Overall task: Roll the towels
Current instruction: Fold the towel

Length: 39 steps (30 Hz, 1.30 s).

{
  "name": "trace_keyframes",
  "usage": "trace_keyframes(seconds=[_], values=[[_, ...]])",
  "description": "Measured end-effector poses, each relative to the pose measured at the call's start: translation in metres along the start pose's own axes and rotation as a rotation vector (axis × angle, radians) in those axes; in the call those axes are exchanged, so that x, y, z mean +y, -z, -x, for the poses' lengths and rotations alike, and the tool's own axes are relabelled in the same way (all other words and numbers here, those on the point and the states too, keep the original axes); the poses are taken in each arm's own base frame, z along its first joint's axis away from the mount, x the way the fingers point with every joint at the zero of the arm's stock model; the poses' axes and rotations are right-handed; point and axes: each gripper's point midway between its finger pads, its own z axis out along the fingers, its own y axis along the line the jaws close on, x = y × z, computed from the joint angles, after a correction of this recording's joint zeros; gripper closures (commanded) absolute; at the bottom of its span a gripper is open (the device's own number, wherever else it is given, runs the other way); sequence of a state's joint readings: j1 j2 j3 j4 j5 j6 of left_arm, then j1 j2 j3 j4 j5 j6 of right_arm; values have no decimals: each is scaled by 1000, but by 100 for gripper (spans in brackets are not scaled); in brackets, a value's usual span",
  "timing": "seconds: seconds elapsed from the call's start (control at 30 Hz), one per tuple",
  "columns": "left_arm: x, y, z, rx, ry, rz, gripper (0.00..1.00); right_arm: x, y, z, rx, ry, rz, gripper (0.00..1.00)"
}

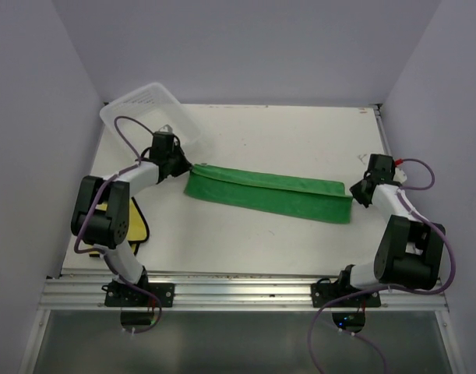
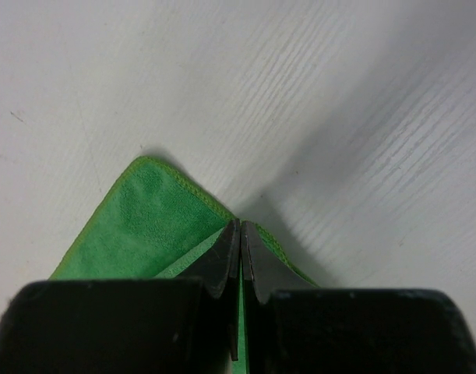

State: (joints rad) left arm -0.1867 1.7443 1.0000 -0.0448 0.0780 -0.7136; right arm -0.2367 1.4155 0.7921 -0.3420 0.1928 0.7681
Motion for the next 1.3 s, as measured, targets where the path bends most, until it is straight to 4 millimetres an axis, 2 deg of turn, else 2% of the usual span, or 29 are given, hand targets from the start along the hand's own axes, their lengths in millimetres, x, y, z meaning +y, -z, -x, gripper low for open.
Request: trace_keyframes(seconds=[0.23, 0.67, 1.3], values=[[-16, -6, 18, -32, -11, -21, 100, 3, -3, 1, 5, -2, -2, 100], [-2, -20, 7, 4, -28, 32, 100, 14, -11, 10, 14, -4, 0, 100], [-6, -24, 12, -3, -28, 30, 100, 30, -26, 13, 55, -3, 17, 100]])
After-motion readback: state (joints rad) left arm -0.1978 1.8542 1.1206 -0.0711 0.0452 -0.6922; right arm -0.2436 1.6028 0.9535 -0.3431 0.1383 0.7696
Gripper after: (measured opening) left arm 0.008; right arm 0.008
